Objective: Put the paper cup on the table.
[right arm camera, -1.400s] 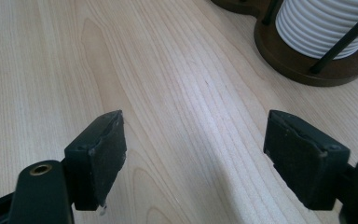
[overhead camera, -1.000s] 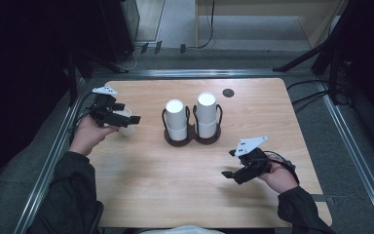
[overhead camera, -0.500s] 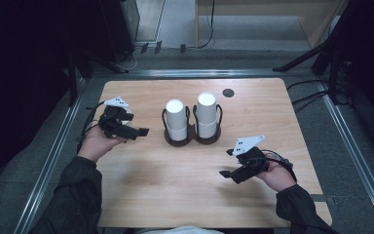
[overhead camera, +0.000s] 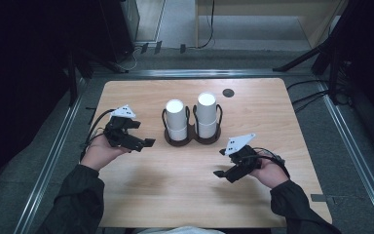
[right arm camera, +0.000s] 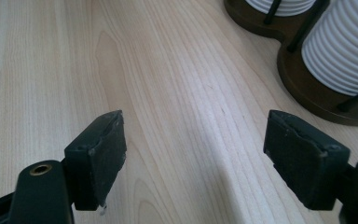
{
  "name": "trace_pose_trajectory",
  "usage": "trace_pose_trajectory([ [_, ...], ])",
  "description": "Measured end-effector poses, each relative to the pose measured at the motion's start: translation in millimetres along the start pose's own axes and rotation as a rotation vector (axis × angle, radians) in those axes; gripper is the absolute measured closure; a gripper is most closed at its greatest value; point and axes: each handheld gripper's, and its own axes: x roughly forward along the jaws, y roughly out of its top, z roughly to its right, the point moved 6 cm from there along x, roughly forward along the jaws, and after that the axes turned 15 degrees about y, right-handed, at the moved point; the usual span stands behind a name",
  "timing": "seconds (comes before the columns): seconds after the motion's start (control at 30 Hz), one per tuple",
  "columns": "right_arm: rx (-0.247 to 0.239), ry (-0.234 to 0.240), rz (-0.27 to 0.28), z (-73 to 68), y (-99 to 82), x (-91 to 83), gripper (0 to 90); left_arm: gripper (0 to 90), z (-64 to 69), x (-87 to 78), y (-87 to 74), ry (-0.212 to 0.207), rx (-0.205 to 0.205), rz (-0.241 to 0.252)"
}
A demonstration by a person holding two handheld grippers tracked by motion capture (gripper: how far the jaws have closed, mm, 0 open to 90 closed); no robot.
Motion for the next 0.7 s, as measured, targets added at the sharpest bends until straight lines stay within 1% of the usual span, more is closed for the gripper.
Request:
trace_pose_trajectory([
  [0.03,-0.001,0.001,-0.001,-0.2,0.4,1.1,21.3,6.5,2.7,0.5,-0.1,-0.003,0.002,0.001],
  [0.07,-0.001,0.001,-0.001,-0.2,0.4,1.1,21.3,6.5,2.7,0.5,-0.1,-0.003,0.002,0.001],
  [0.1,-0.003,0.005,-0.004,-0.4,1.0,2.3,21.3,6.5,6.6,1.1,-0.2,-0.009,0.006,0.004],
  [0.13,0.003,0.007,0.006,-1.0,2.6,4.6,21.3,6.5,12.2,2.8,-0.1,-0.016,0.017,0.005],
  [0.17,0.008,0.008,0.006,-1.5,2.9,5.1,21.4,6.5,12.2,2.8,-0.1,-0.016,0.017,0.005],
  [0.2,0.008,0.008,0.006,-1.5,2.9,5.1,21.4,6.5,15.4,4.0,0.2,-0.023,0.022,0.003],
  [0.23,0.007,0.008,0.007,-2.2,3.4,6.4,21.4,6.5,21.9,6.3,1.5,-0.041,0.029,0.004],
  [0.27,0.004,0.008,0.005,-2.4,3.4,7.3,21.3,6.5,24.8,7.4,2.2,-0.054,0.035,0.005],
  [0.3,0.004,0.008,0.005,-2.4,3.4,7.3,21.3,6.5,24.8,7.4,2.2,-0.054,0.035,0.005],
  [0.37,0.002,0.013,-0.003,-3.8,3.4,10.1,21.4,6.5,30.9,9.6,3.3,-0.078,0.033,0.01],
  [0.4,-0.002,0.018,-0.009,-5.2,3.9,12.7,21.3,6.5,36.4,12.1,3.3,-0.091,0.042,0.008],
  [0.43,-0.005,0.022,-0.011,-5.6,4.2,13.5,21.4,6.5,39.1,13.5,3.1,-0.095,0.045,0.007],
  [0.47,-0.004,0.023,-0.012,-6.3,4.6,14.7,21.4,6.5,39.1,13.5,3.1,-0.095,0.045,0.007],
  [0.5,-0.006,0.025,-0.013,-6.7,5.1,15.6,21.3,6.5,43.9,16.4,2.6,-0.1,0.055,-0.001],
  [0.57,-0.01,0.027,-0.013,-7.4,6.2,17.2,21.4,6.5,48.7,19.3,2.4,-0.102,0.062,-0.003],
  [0.6,-0.008,0.029,-0.014,-8.2,6.5,17.8,21.4,6.5,48.7,19.3,2.4,-0.102,0.062,-0.003],
  [0.67,-0.011,0.03,-0.018,-8.9,6.7,18.9,21.3,6.5,57.0,23.4,2.0,-0.116,0.073,-0.008],
  [0.7,-0.011,0.03,-0.017,-9.1,6.8,19.3,21.4,6.5,57.0,23.4,2.0,-0.116,0.073,-0.008],
])
